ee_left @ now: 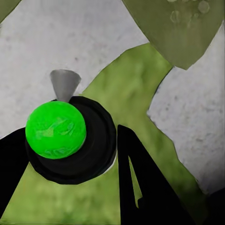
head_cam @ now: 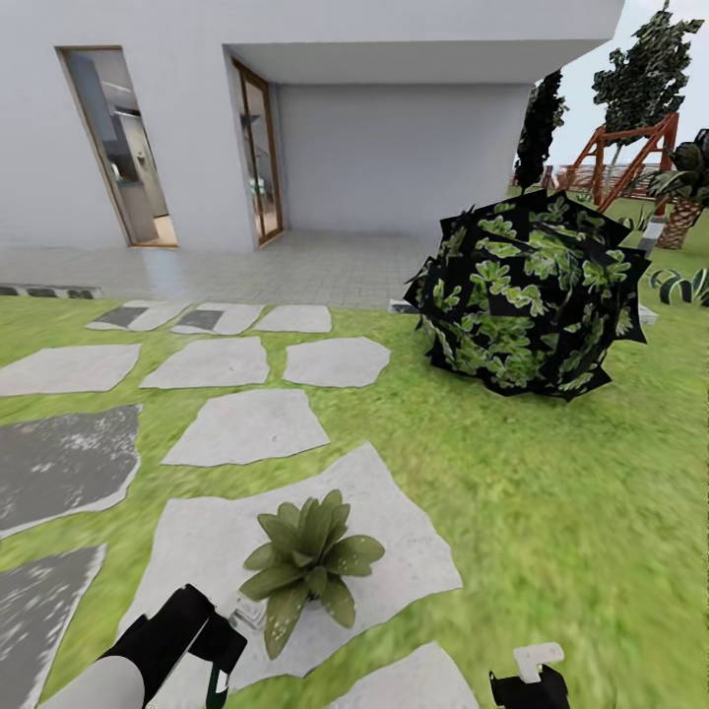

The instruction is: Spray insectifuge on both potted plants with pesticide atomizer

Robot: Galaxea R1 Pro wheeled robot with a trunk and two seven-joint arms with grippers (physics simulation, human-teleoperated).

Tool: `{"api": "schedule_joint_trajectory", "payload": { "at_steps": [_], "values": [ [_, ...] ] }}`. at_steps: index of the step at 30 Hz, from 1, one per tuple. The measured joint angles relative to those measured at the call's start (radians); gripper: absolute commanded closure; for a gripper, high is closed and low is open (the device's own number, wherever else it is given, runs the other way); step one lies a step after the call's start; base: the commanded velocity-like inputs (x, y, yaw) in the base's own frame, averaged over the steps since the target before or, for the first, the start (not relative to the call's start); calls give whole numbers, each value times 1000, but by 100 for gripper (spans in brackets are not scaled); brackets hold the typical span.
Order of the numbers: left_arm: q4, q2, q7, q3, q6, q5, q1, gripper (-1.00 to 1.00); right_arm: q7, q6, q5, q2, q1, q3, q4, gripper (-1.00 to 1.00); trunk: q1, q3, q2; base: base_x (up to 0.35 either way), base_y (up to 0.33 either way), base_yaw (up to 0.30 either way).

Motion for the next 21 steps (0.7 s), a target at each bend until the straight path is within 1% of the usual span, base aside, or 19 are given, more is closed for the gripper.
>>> {"api": "schedule_joint_trajectory", "payload": {
  "at_steps": [5,11,14,21],
  "values": [
    [-3,-1,0,0,1,0,0,100,0,0,0,0,0,0,0,-100,0,0,0,-269,219,-10],
    [-3,-3,0,0,2,0,0,100,0,0,0,0,0,0,0,-100,0,2,0,-238,241,-215],
    [-2,-5,0,0,2,0,0,100,0,0,0,0,0,0,0,-100,0,3,0,-111,221,-253],
    [-2,-5,0,1,1,0,0,100,0,0,0,0,0,0,0,-100,0,6,0,-8,18,-241]
  ]
}}
